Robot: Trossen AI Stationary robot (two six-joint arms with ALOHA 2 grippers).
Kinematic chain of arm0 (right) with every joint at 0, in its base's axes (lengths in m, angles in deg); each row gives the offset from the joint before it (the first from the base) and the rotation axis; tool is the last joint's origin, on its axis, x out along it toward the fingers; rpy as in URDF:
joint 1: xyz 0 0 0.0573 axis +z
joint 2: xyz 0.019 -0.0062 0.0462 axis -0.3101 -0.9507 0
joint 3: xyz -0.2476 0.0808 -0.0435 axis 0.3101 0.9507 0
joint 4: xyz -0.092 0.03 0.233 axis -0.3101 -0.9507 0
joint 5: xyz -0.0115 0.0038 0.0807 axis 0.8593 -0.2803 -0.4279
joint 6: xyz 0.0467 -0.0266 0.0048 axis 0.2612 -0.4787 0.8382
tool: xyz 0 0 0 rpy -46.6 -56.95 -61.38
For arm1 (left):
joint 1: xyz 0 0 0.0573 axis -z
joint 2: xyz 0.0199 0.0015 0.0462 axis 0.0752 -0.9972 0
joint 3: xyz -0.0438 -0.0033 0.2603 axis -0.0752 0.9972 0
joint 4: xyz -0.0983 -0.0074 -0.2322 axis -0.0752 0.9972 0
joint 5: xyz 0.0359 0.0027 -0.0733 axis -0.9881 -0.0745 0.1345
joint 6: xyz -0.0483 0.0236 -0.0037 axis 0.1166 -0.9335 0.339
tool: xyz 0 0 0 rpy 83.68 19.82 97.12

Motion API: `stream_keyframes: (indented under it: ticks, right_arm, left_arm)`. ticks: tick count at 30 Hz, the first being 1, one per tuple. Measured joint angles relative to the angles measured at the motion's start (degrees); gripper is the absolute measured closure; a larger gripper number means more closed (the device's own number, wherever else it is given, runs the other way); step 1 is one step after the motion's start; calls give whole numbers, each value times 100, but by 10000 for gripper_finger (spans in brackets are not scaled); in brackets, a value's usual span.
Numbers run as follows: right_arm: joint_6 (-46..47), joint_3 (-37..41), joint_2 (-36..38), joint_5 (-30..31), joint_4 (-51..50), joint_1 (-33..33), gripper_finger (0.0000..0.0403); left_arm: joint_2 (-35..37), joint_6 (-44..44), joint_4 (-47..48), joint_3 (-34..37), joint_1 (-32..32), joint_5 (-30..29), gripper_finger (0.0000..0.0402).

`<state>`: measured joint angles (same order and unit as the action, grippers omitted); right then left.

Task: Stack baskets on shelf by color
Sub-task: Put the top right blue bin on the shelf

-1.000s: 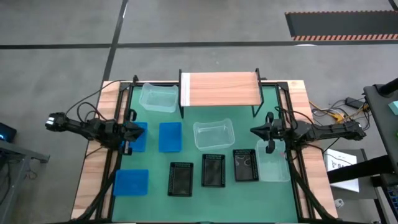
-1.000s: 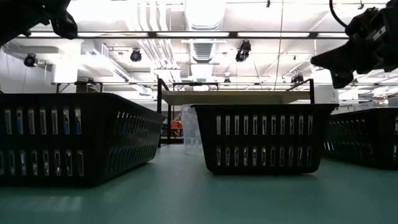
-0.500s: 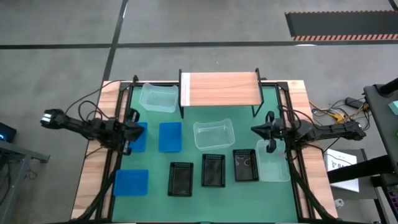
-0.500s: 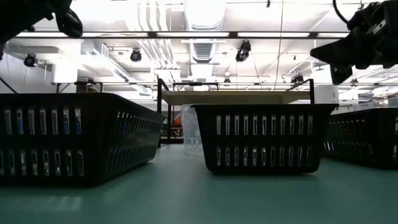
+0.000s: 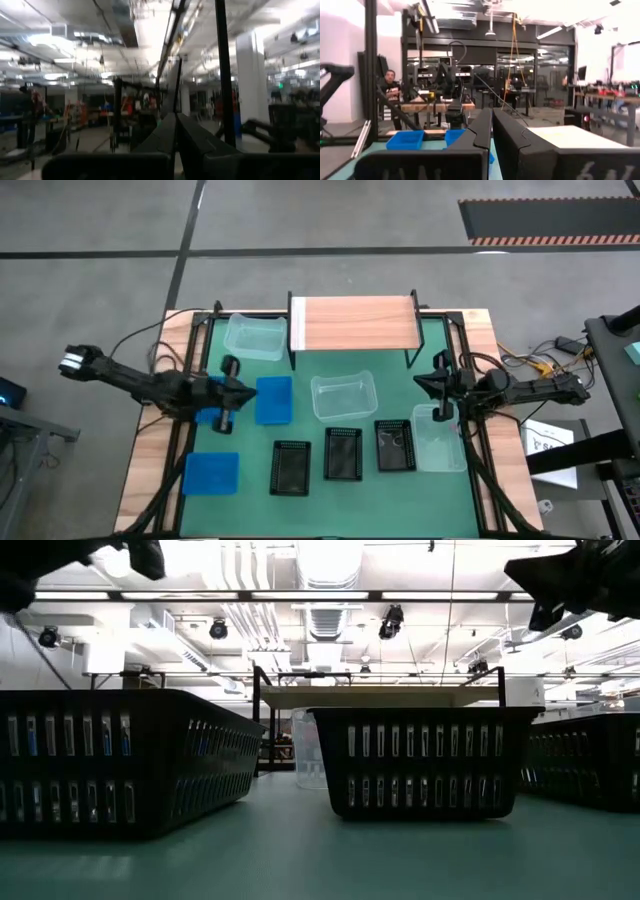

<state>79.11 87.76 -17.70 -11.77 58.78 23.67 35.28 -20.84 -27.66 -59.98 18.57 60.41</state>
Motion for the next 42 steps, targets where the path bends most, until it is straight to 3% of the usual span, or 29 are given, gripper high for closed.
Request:
stream_keyframes:
  ticks: [8, 16, 27, 34, 38, 42]
  right_arm:
    - [-533, -2, -394, -921, 1108, 1, 394]
    - [-1161, 0, -1031, -923, 2287, 0, 394]
    - [-1508, -17, -1248, -983, 2886, -1, 394]
    - [-1117, -137, -1258, -1920, 2864, 0, 394]
    - [-924, -146, -1260, -1924, 2686, 0, 394]
    - [-918, -146, -1258, -1924, 2428, 0, 394]
  left_arm:
    - [-1215, 1, 24, -616, -2, -33, 402]
    - [-2156, 69, 34, -1132, -2, -171, 402]
    - [-2802, 755, 23, -1632, -7, -246, 402]
    - [-2987, 792, 109, -1873, -7, -447, 402]
    - [-2784, 1396, 1400, -2173, -7, -457, 402]
    - [-2576, 2276, 4323, -2824, -6, -457, 402]
